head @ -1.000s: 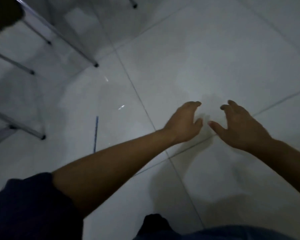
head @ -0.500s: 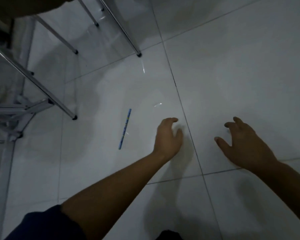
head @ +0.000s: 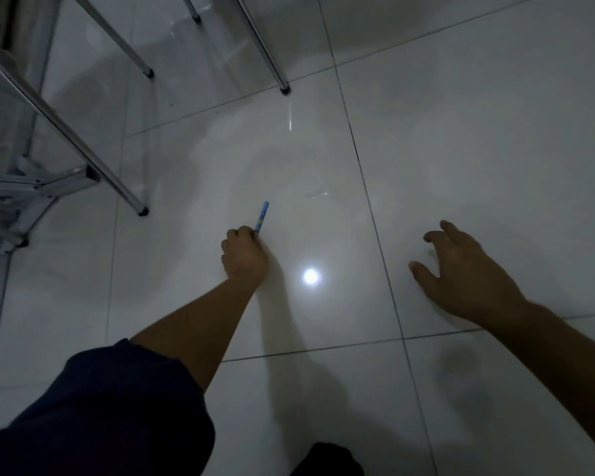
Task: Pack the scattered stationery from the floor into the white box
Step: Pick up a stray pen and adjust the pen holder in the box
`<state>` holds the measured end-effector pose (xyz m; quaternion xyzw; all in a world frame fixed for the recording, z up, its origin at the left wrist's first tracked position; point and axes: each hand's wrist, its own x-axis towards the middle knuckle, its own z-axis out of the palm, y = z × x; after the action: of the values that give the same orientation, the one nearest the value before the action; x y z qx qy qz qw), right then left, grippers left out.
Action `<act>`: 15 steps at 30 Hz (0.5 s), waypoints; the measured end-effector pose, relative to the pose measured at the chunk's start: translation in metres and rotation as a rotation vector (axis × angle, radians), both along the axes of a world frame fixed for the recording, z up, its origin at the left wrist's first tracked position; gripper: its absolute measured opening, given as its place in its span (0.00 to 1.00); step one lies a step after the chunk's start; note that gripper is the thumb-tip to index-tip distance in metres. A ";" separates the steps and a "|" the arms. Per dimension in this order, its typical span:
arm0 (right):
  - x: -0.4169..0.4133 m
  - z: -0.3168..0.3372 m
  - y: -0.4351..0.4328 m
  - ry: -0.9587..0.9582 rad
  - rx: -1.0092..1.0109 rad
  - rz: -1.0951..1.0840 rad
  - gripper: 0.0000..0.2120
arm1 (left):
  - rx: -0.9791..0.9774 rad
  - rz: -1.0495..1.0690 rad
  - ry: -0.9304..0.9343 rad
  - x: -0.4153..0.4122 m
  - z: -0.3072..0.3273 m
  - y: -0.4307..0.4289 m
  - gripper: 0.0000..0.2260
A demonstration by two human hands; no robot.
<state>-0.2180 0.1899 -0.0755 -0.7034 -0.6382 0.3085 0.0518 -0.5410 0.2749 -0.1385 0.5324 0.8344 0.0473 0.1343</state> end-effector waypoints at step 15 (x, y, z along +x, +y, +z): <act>0.050 0.043 -0.052 -0.011 -0.015 -0.098 0.27 | 0.056 -0.536 -0.669 0.166 0.057 -0.067 0.06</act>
<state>-0.1678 0.1383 -0.0330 -0.7358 -0.6010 0.3066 0.0580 -0.3749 0.2076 -0.0814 0.6893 0.5754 0.2032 0.3905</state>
